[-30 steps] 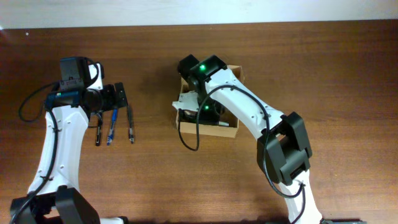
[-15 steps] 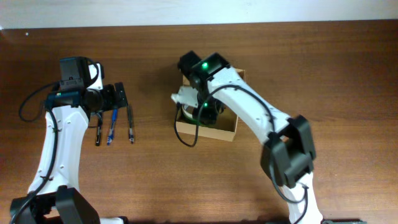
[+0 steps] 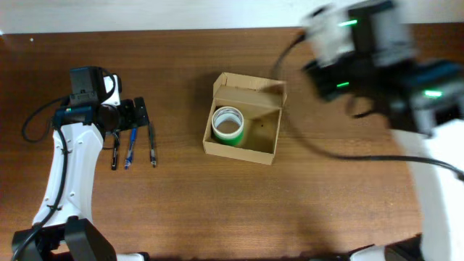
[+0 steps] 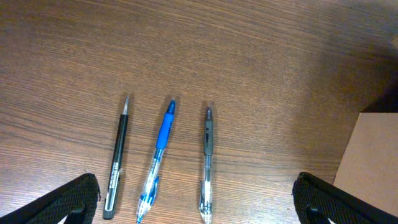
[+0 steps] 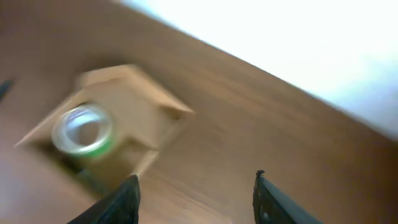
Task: Pack container
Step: 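Withdraw the right gripper to the right side, then grasp the black pen with the left gripper and lift it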
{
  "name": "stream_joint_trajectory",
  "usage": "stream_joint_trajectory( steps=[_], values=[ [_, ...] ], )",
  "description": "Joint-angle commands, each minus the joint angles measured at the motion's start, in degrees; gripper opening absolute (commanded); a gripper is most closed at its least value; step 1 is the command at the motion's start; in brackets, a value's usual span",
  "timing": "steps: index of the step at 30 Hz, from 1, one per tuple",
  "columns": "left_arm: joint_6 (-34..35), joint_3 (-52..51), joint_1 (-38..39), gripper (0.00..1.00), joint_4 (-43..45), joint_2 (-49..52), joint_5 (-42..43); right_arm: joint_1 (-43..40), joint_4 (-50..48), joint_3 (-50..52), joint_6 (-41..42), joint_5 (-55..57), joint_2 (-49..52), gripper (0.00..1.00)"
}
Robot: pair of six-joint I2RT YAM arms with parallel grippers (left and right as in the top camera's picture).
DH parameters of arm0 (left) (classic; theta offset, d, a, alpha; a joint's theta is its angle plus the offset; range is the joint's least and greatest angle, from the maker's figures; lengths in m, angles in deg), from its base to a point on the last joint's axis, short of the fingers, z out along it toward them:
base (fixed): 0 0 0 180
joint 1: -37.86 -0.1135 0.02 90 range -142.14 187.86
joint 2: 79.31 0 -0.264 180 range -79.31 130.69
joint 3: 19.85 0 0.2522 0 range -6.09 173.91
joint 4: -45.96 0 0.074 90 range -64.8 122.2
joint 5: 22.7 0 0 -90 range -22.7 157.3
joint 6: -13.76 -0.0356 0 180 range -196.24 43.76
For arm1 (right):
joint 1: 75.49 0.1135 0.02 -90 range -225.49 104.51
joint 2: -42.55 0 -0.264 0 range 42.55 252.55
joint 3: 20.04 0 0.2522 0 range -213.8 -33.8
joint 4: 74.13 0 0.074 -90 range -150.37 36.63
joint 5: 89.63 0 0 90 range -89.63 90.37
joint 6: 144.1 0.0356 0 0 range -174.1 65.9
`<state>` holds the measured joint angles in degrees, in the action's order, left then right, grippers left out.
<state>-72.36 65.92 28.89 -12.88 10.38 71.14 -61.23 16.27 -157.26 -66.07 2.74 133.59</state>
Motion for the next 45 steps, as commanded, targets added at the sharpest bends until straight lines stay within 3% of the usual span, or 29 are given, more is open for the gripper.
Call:
stream_joint_trajectory(
  steps=[1,3,6,10,14,15,16,21,28,32,40,42,45],
  values=[
    [-0.94,1.09,-0.20,0.99,-1.46,0.13,1.31,-12.83,0.24,-0.09,11.65,-0.39,-0.90,0.58],
    [-0.92,2.03,-0.20,0.99,-5.25,-0.59,1.36,-23.39,0.96,0.81,16.15,-4.61,0.07,0.59],
    [-0.94,3.26,-0.20,0.99,-9.55,-1.57,1.27,-31.04,4.66,1.86,19.56,-8.55,2.47,0.59],
    [-0.96,4.46,-0.20,0.99,-14.34,-2.29,-0.35,-36.09,7.41,4.17,19.58,-9.29,6.64,0.60],
    [-0.94,4.44,-0.22,0.99,-18.84,-2.16,-4.59,-37.64,7.37,5.62,19.58,-9.29,11.34,0.70],
    [-0.94,4.44,-0.22,0.99,-19.78,-2.14,-7.30,-37.64,7.37,5.62,19.58,-9.31,12.98,0.79],
    [-0.92,4.44,-0.22,1.00,-20.41,-2.12,-10.21,-37.51,7.34,5.62,19.58,-9.31,14.25,0.99],
    [-1.01,4.44,-0.92,0.96,-20.37,-2.05,-15.34,-37.20,7.15,5.62,19.58,-9.29,19.37,0.99],
    [-8.63,4.44,-5.09,0.95,-19.17,1.79,-14.51,-37.16,7.13,5.62,19.56,-9.27,23.50,0.99],
    [-13.86,4.44,-7.13,0.89,-16.31,5.31,-12.41,-37.16,7.13,5.62,19.56,-9.27,23.67,0.99],
    [-16.79,4.44,-7.43,0.89,-8.83,13.53,-12.39,-37.16,7.13,5.62,19.56,-9.27,23.67,0.99],
    [-18.32,4.44,-7.43,0.79,-8.24,15.89,-11.56,-37.16,7.13,5.62,19.56,-9.27,23.67,0.99],
    [-19.82,4.44,-7.45,0.72,-7.41,19.04,-9.84,-37.16,7.13,5.62,19.56,-9.27,23.67,0.99]
  ],
)
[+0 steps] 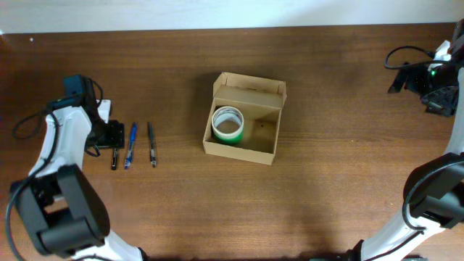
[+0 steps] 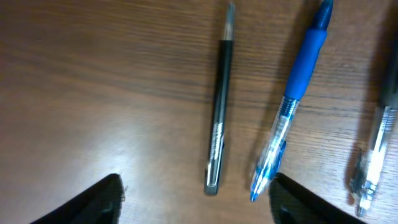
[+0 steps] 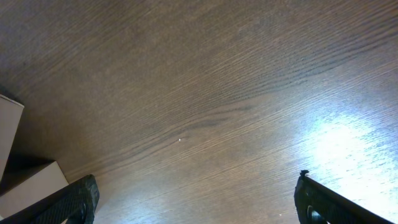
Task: Pack container
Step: 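Grasp the black pen with the left gripper and lift it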
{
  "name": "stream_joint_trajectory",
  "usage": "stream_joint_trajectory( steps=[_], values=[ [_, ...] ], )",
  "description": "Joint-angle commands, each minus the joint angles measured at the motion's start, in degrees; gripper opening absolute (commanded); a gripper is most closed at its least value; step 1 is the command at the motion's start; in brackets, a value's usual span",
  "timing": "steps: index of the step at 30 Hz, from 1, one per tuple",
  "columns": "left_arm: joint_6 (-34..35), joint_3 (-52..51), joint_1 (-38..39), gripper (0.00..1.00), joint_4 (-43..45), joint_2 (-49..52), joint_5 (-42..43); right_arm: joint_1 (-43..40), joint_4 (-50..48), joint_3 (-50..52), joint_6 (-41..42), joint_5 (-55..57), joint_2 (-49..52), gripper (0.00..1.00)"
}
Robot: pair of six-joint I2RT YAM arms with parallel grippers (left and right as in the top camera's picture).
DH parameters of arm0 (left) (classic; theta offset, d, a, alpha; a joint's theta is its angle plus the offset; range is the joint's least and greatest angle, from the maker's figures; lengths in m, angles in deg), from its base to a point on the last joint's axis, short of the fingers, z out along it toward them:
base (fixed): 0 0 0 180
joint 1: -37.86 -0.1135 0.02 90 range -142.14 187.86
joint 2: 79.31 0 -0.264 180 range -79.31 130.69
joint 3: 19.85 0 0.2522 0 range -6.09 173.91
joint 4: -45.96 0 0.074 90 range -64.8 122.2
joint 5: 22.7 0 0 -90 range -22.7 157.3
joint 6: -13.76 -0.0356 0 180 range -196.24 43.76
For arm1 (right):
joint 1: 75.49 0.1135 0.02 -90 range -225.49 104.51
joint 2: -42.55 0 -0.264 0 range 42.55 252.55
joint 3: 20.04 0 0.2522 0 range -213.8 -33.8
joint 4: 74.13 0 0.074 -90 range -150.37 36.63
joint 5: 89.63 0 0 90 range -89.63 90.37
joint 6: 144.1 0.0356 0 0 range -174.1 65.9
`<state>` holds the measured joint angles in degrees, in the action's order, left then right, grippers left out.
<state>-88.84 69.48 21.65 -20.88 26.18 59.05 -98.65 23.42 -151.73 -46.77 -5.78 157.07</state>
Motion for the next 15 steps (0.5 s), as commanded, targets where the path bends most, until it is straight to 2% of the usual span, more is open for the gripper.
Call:
stream_joint_trajectory(
  steps=[1,9,15],
  values=[
    [-3.41,0.87,-0.20,0.72,0.85,4.09,2.27,0.26,-0.02,0.09,0.26,-0.74,0.20,0.99],
    [-3.80,0.87,-0.22,0.76,3.10,9.11,5.44,0.26,-0.02,0.09,0.26,-0.74,0.20,0.99],
    [-3.78,0.87,-0.22,0.73,4.07,11.15,5.73,0.26,-0.02,0.09,0.26,-0.74,0.20,0.99]
  ],
)
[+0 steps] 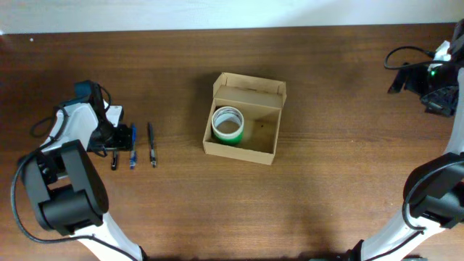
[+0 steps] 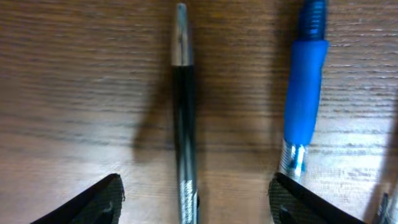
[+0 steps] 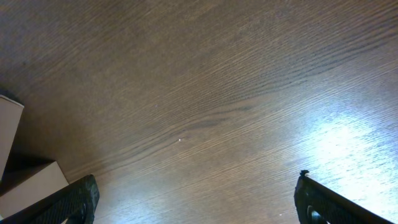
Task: Pack container
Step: 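Grasp the black pen with the left gripper and lift it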
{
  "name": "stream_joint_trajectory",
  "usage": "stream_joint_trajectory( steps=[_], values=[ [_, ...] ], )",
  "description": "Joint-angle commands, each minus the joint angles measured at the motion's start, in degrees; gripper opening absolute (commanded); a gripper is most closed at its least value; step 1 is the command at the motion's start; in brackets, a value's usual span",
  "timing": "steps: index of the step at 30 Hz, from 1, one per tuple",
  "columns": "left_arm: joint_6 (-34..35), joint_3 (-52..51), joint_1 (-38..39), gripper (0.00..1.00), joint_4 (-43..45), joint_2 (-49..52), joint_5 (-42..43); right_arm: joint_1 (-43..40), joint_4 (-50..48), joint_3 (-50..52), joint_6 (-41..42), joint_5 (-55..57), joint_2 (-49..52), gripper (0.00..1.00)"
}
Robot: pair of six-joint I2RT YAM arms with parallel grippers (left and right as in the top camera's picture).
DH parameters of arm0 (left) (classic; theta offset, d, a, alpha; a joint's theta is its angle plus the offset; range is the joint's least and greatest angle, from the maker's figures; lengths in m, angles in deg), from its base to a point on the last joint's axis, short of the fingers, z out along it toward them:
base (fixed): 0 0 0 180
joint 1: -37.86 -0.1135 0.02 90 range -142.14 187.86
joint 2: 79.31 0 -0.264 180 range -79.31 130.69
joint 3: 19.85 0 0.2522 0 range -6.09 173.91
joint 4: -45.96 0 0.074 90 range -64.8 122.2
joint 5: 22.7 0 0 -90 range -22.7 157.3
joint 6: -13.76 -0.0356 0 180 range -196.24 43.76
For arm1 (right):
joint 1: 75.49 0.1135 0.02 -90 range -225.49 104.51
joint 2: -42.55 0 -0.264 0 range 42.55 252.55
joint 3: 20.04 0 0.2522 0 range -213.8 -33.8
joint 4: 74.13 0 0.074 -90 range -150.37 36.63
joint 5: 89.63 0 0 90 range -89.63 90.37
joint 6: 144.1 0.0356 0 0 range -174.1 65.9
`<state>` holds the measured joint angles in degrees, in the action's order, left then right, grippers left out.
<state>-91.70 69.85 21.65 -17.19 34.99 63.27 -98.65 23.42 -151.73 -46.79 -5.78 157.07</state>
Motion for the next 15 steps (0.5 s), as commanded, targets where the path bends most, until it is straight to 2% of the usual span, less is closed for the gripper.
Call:
stream_joint_trajectory(
  steps=[1,5,7,10,13,15],
  values=[
    [-0.92,0.50,-0.22,0.72,0.52,2.58,1.49,0.26,-0.02,0.09,0.28,-0.74,0.20,0.99],
    [-0.92,0.50,-0.22,0.68,1.22,3.02,1.49,0.26,-0.02,0.09,0.28,-0.74,0.20,0.99],
    [-0.92,0.50,-0.22,0.62,1.55,3.02,1.46,0.26,-0.02,0.09,0.28,-0.74,0.20,0.99],
    [-0.92,0.50,-0.22,0.36,1.66,3.02,1.42,0.26,-0.02,0.09,0.28,-0.74,0.20,0.99],
    [-0.92,0.50,-0.20,0.05,1.64,3.02,1.27,0.26,-0.02,0.09,0.28,-0.74,0.20,0.99],
    [-0.92,0.57,-0.20,0.02,1.62,3.02,1.29,0.26,-0.02,0.09,0.28,-0.74,0.20,0.99]
  ],
)
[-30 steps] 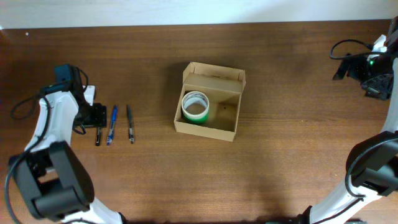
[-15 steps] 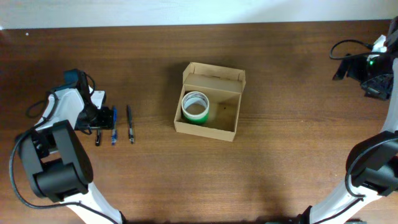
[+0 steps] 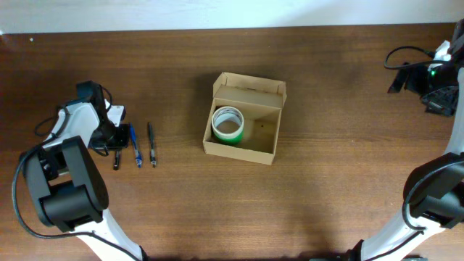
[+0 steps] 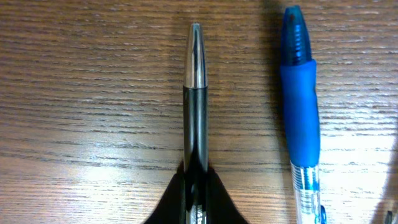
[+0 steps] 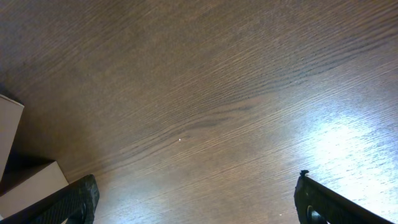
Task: Pack container
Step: 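Grasp the black pen with the left gripper and lift it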
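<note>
Three pens lie side by side at the table's left: a black pen (image 3: pixel 116 159) with a silver tip (image 4: pixel 194 112), a blue pen (image 3: pixel 135 149) (image 4: pixel 300 106) and a dark clear pen (image 3: pixel 151 145). My left gripper (image 3: pixel 110 138) (image 4: pixel 196 190) is down on the table, shut on the black pen's barrel, which still rests on the wood. The open cardboard box (image 3: pixel 245 119) stands mid-table with a green tape roll (image 3: pixel 228 125) inside. My right gripper (image 3: pixel 435 83) (image 5: pixel 196 205) is open over bare wood at the far right.
The box's lid flap (image 3: pixel 250 85) stands up at its far side. A corner of the box (image 5: pixel 9 124) shows at the left edge of the right wrist view. The left arm's cable (image 3: pixel 43 127) loops beside the pens.
My left gripper's fingers stood wide apart on either side of the black pen; now they are shut on its barrel. The right arm has not moved.
My left gripper was open well above the three pens while the right arm was blurred near the box. Then the right arm was at the far right and the left gripper lower over the black pen. It came closer astride it, and now grips it.
</note>
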{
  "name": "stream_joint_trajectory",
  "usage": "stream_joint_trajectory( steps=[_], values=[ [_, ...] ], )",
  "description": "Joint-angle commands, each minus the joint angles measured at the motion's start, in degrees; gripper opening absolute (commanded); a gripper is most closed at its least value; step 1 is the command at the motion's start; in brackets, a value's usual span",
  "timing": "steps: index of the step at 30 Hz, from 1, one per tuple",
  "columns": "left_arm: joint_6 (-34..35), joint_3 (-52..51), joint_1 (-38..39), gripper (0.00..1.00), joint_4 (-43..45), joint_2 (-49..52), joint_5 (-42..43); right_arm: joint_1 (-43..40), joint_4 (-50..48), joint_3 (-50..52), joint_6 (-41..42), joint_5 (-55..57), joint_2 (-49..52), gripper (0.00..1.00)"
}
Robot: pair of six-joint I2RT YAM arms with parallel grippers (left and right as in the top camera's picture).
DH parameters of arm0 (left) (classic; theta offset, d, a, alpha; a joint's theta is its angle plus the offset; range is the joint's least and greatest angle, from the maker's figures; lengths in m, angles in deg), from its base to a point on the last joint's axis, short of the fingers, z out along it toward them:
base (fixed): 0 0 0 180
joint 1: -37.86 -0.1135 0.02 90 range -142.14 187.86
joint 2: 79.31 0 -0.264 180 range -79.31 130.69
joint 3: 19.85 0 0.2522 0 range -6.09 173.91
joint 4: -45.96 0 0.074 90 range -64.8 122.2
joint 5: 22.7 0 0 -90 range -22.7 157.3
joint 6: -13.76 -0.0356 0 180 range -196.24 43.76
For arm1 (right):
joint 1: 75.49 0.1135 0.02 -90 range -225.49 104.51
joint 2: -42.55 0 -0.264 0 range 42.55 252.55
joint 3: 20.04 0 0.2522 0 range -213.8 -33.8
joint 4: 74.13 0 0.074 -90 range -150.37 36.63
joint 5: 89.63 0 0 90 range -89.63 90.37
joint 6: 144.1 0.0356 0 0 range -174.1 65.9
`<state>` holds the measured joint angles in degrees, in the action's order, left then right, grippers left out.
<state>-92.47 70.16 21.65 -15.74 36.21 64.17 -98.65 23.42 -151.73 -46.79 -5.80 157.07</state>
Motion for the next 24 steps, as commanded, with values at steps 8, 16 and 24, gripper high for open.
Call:
stream_joint_trajectory(
  steps=[8,16,24],
  values=[
    [-0.13,11.96,-0.20,0.02,-12.04,1.77,1.53,0.26,-0.02,0.09,0.28,-0.72,0.20,0.99],
    [-2.27,39.45,1.79,0.02,-31.36,-0.44,7.58,0.26,-0.02,0.09,0.28,-0.72,0.20,0.99],
    [-21.94,59.21,16.59,0.02,-37.44,-5.03,16.46,0.26,-0.02,0.09,0.28,-0.72,0.20,0.99]
  ],
)
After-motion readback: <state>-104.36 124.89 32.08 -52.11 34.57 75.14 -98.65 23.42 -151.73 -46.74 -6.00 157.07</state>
